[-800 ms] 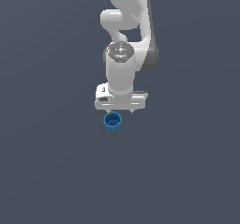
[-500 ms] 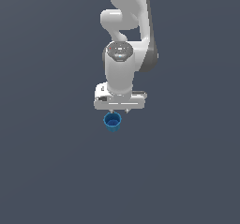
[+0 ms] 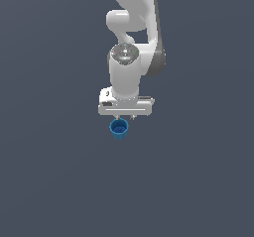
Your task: Pick up the object and move it to a goal position.
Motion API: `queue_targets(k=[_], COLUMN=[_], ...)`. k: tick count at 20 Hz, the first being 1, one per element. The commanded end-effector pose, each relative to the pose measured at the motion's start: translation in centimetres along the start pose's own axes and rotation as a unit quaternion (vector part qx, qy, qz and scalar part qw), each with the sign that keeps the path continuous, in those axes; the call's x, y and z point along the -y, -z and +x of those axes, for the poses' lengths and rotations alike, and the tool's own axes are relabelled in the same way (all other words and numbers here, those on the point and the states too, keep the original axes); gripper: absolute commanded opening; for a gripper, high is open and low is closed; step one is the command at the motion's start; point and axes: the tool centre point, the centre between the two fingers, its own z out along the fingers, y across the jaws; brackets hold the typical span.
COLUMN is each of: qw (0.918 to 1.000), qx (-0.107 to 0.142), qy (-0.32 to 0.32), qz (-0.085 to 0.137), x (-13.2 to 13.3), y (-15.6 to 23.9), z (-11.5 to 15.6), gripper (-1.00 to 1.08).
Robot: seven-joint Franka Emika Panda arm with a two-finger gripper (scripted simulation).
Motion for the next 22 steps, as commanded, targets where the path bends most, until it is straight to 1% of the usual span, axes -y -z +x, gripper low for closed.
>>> queue_targets(k=[1, 6, 11, 17, 22], qw=[1.0, 0.9994, 0.9971, 0.9902, 0.9831], qx=[-0.004, -0.018, -0.039, -0.07, -0.092], qy=[-0.006, -0.028, -0.061, -0.115, -0.154], qz=[0.003, 0.012, 0.023, 0.035, 0.039], x=[-0.2, -0.7, -1.7, -3.5, -4.9], y=[-0.3, -1.3, -2.7, -4.7, -5.9], z=[-0.1, -0.3, -0.7, -1.6, -2.4], gripper=[0.28, 0.28, 0.28, 0.28, 0.28])
